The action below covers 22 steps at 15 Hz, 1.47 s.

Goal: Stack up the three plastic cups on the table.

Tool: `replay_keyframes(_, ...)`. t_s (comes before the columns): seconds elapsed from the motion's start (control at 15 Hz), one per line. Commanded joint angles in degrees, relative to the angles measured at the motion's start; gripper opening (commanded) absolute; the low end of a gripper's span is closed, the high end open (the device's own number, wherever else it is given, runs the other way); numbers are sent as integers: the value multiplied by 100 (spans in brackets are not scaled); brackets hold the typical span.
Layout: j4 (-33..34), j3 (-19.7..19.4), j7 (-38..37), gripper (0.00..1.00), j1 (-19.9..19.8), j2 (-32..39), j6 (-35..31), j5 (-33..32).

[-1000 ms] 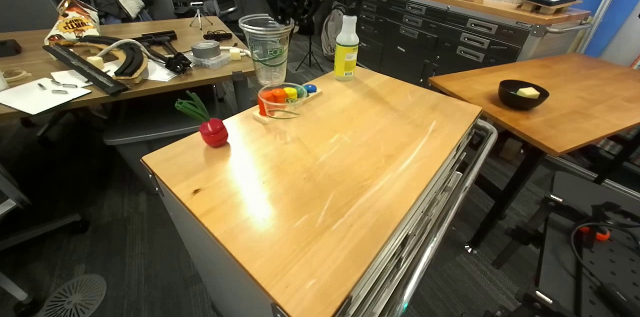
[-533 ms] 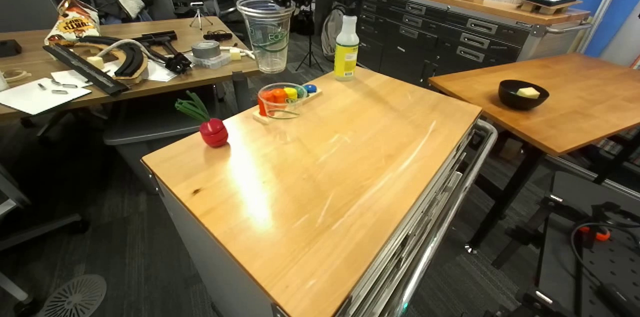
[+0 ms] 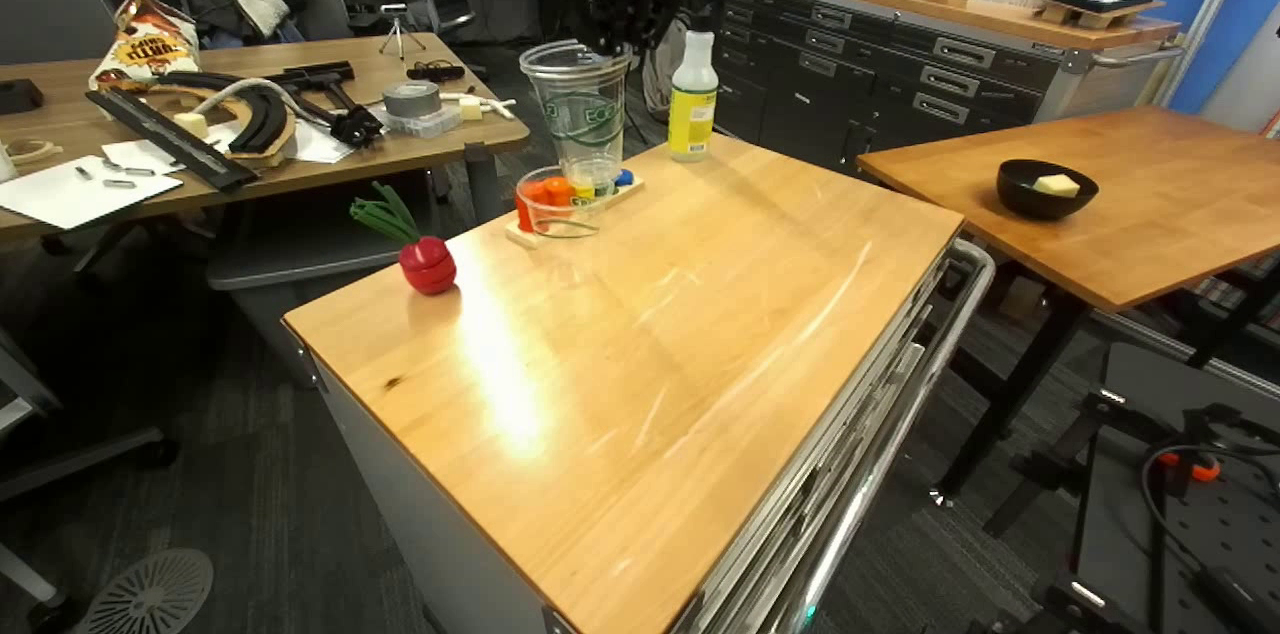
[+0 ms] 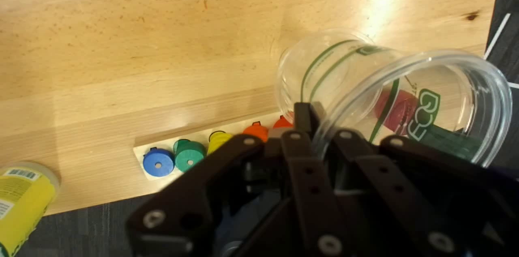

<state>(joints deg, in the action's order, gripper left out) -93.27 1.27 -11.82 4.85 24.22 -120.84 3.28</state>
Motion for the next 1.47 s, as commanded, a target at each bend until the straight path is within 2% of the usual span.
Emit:
replay_keyframes(0.0, -108, 40, 172, 1, -58, -46, -208, 79)
replay_keyframes(0.73, -55, 100, 304, 1, -121, 136, -520, 293)
replay_keyframes(1.13, -34, 135, 450, 1, -153, 280, -918, 539)
replay_keyframes(1.4, -66, 114, 487, 1, -158, 322, -872, 491)
